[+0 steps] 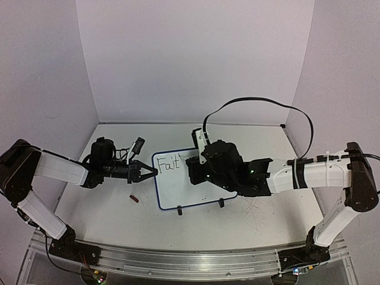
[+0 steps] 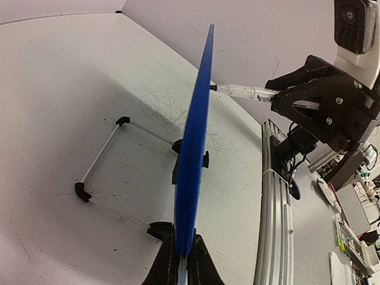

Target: Write a sentence on the whiteboard

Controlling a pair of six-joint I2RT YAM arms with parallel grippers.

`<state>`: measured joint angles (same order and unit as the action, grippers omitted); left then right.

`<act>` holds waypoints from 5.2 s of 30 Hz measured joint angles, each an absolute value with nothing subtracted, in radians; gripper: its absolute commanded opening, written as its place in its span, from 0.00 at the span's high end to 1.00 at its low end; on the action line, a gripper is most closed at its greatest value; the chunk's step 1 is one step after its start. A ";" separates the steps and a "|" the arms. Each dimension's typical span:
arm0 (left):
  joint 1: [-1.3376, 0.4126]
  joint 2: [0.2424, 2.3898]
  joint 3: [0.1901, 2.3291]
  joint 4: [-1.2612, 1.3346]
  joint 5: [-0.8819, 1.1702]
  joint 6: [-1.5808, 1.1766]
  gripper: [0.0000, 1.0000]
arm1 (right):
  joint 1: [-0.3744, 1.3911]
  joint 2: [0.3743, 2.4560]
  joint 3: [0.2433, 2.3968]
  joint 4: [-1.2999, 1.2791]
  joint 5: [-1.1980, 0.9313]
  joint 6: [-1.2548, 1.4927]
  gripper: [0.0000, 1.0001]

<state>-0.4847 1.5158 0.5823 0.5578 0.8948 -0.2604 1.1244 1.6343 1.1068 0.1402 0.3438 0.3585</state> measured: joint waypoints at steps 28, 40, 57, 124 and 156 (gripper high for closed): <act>-0.485 1.516 0.583 0.557 0.894 -0.260 1.00 | 1.152 1.628 1.044 0.112 0.325 0.428 1.00; -0.485 1.516 0.583 0.557 0.894 -0.259 1.00 | 1.155 1.630 1.053 0.111 0.348 0.399 1.00; -0.485 1.516 0.583 0.557 0.894 -0.258 1.00 | 1.151 1.637 1.089 0.113 0.378 0.371 1.00; -0.488 1.510 0.587 0.545 0.889 -0.250 1.00 | 1.136 1.285 0.827 0.184 0.329 0.338 1.00; -0.495 1.514 0.604 0.521 0.869 -0.250 1.00 | 1.017 1.309 0.806 0.203 0.203 0.251 1.00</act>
